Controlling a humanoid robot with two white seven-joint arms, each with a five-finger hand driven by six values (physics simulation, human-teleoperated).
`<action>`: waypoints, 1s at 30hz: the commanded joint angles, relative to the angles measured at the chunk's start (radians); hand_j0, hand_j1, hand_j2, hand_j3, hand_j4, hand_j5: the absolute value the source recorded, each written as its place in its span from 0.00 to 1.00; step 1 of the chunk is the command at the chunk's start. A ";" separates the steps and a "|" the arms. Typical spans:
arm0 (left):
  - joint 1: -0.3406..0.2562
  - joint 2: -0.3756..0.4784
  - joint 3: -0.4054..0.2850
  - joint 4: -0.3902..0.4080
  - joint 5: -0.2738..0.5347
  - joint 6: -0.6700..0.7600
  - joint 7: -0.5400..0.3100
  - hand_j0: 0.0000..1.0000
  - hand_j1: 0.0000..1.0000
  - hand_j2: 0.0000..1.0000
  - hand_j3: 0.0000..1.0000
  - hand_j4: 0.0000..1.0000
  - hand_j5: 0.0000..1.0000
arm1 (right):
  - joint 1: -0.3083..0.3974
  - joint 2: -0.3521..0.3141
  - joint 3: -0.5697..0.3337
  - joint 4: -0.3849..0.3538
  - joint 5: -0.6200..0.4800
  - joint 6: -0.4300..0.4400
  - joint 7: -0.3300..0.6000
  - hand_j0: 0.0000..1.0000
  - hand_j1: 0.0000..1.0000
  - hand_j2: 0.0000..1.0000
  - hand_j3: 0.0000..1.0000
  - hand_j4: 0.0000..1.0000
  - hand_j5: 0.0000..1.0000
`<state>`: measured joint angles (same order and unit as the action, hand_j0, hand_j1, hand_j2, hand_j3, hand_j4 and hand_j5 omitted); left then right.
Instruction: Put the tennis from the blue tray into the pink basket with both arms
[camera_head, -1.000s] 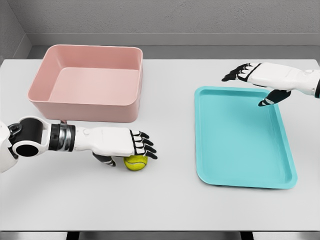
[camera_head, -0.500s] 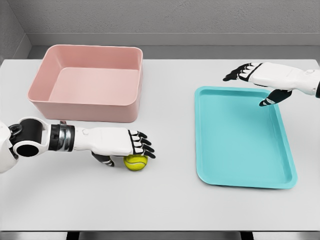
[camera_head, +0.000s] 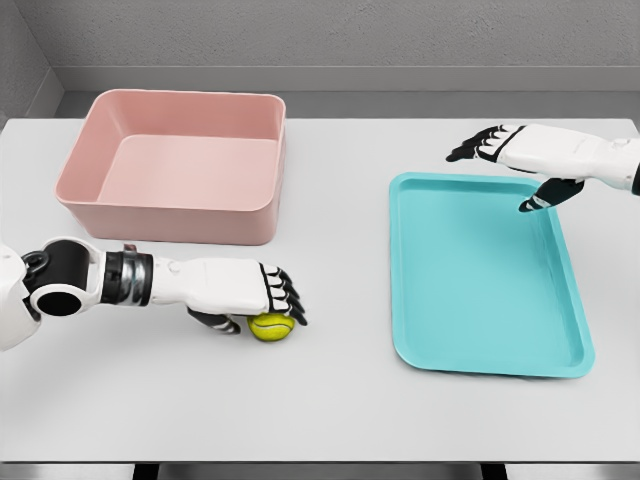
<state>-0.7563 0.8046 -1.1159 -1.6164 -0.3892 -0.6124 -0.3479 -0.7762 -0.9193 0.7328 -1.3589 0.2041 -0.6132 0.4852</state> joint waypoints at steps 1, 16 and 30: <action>0.000 0.002 0.001 0.000 0.010 0.002 0.001 0.64 0.64 0.64 0.64 0.64 0.64 | 0.000 -0.001 -0.001 0.000 -0.006 0.002 0.000 1.00 1.00 1.00 1.00 1.00 1.00; 0.008 0.036 0.079 -0.068 0.035 0.002 0.006 0.57 0.57 0.57 0.57 0.57 0.57 | 0.000 -0.001 -0.001 0.000 -0.006 0.002 0.000 1.00 1.00 1.00 1.00 1.00 1.00; 0.005 0.093 0.196 -0.102 0.095 0.002 0.006 0.57 0.57 0.57 0.57 0.57 0.57 | 0.000 -0.001 -0.001 0.000 -0.006 0.002 0.000 1.00 1.00 1.00 1.00 1.00 1.00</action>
<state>-0.7532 0.8929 -0.9446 -1.7169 -0.3100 -0.6128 -0.3424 -0.7762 -0.9193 0.7325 -1.3589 0.2041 -0.6132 0.4852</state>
